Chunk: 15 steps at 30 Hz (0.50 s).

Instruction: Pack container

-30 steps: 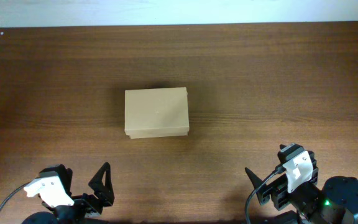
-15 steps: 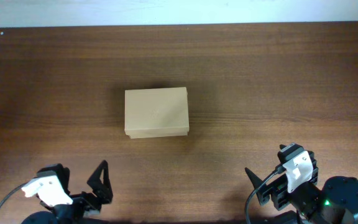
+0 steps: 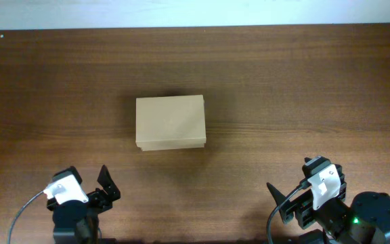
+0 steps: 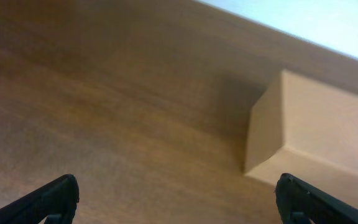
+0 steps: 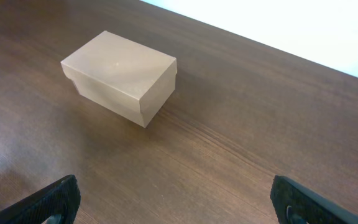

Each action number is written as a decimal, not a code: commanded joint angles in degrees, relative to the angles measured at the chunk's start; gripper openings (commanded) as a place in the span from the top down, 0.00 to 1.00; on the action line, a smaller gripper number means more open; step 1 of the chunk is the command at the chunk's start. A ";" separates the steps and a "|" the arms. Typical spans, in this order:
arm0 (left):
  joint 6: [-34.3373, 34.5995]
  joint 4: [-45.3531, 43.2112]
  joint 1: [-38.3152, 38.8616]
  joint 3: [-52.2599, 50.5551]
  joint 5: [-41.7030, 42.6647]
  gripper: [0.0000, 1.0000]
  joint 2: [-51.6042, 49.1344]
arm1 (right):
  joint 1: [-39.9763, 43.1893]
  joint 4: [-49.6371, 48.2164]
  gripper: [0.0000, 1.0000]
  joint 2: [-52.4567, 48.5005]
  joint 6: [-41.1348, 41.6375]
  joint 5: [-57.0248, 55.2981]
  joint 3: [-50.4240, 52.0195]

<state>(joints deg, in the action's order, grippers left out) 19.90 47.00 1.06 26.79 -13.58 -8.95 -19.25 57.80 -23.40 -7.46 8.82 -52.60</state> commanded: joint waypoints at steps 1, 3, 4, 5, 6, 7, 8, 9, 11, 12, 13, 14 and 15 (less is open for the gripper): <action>-6.51 -1.09 -1.03 -4.44 -0.50 0.01 3.91 | 0.24 -0.17 0.01 0.44 0.42 -0.50 0.11; -10.43 -1.20 -1.03 -5.81 1.62 0.00 4.76 | 0.24 -0.17 0.01 0.44 0.42 -0.50 0.11; -13.11 -1.18 -1.03 -6.47 3.26 0.00 5.07 | 0.24 -0.17 0.01 0.44 0.42 -0.50 0.11; -15.26 -1.20 -1.03 -6.95 4.50 0.00 5.29 | 0.24 -0.17 0.01 0.44 0.42 -0.50 0.11; -17.70 -1.18 -1.03 -7.45 6.05 0.00 5.51 | 0.24 -0.17 0.01 0.44 0.42 -0.50 0.11; -19.80 -1.18 -1.03 -7.82 7.30 0.00 5.68 | 0.24 -0.17 0.01 0.44 0.42 -0.50 0.11; -21.68 -1.16 -1.03 -8.17 8.22 0.00 5.84 | 0.24 -0.17 0.01 0.44 0.42 -0.50 0.11; -23.34 -1.16 -1.03 -8.52 8.63 0.00 6.05 | 0.24 -0.17 0.01 0.44 0.42 -0.50 0.11; -26.29 -1.18 -1.03 -9.90 8.68 0.00 6.86 | 0.24 -0.17 0.01 0.44 0.42 -0.50 0.11; -26.91 -1.18 -1.05 -10.69 8.68 0.00 7.30 | 0.24 -0.17 0.01 0.44 0.42 -0.50 0.11; -27.15 -1.18 -1.09 -11.47 8.68 0.00 7.74 | 0.24 -0.17 0.01 0.44 0.42 -0.50 0.11; -27.12 -1.18 -1.22 -12.50 8.68 0.00 8.24 | 0.24 -0.17 0.01 0.44 0.42 -0.50 0.11; -27.12 -1.18 -1.29 -13.18 8.68 0.00 8.59 | 0.24 -0.17 0.01 0.44 0.42 -0.50 0.11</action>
<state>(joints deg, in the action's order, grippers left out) -2.70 45.98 0.27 16.53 -6.39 -2.13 -19.25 57.82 -23.40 -7.49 8.82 -52.58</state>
